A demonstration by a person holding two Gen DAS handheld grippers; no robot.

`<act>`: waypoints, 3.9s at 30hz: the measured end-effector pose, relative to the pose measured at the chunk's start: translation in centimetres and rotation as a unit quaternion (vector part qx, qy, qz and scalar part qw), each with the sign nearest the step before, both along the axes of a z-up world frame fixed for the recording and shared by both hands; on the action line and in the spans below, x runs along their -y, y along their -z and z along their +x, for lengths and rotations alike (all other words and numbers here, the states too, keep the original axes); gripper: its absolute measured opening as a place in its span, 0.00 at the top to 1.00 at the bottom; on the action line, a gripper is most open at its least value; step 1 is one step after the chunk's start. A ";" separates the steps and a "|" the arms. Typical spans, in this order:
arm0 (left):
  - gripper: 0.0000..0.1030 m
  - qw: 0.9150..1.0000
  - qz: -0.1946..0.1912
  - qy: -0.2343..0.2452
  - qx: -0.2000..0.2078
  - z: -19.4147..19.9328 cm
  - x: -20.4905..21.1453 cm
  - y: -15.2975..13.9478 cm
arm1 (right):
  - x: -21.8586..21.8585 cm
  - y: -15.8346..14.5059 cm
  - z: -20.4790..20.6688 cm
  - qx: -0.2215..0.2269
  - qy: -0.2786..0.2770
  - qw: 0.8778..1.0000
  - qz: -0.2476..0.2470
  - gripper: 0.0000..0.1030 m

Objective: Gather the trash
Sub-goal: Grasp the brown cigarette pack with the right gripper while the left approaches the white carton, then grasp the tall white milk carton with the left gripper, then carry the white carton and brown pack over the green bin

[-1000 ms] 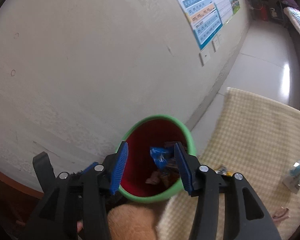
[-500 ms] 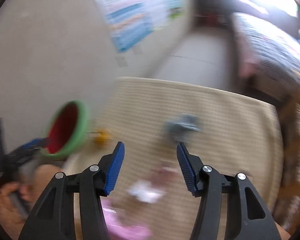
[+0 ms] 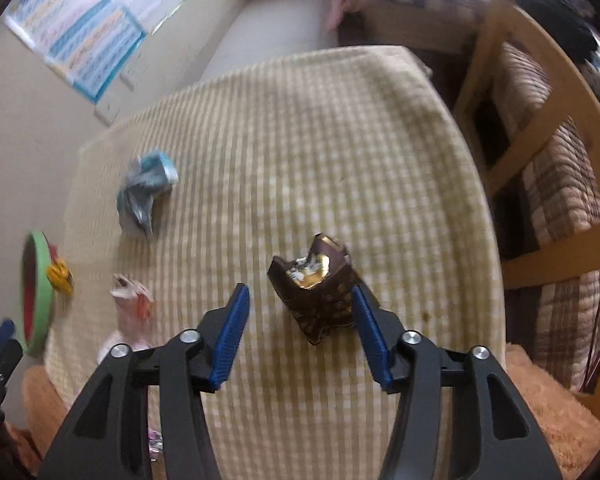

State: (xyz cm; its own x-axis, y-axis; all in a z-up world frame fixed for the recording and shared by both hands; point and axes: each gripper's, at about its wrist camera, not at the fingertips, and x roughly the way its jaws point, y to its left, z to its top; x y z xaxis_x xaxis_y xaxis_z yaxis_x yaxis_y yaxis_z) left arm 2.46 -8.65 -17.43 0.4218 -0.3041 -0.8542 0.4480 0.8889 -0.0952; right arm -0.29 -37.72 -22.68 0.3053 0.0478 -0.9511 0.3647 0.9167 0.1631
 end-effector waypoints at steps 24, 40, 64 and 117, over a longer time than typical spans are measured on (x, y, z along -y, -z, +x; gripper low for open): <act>0.55 0.982 0.125 0.095 -0.108 1.6 10.2 10.3 | 2.3 -3.0 -0.7 0.057 0.041 0.996 0.048 0.65; 0.55 0.999 0.009 0.004 0.035 -0.6 3.3 -1.6 | 1.5 -1.3 -0.3 0.034 0.023 0.998 0.048 0.57; 0.55 0.999 -0.022 -0.015 0.024 -0.9 1.2 -2.5 | -3.1 0.8 0.1 -0.002 -0.056 0.998 -0.030 0.57; 0.55 0.971 -0.012 -0.228 0.068 1.0 -17.1 -3.9 | -20.1 -12.5 1.3 0.180 -0.220 0.959 0.024 0.75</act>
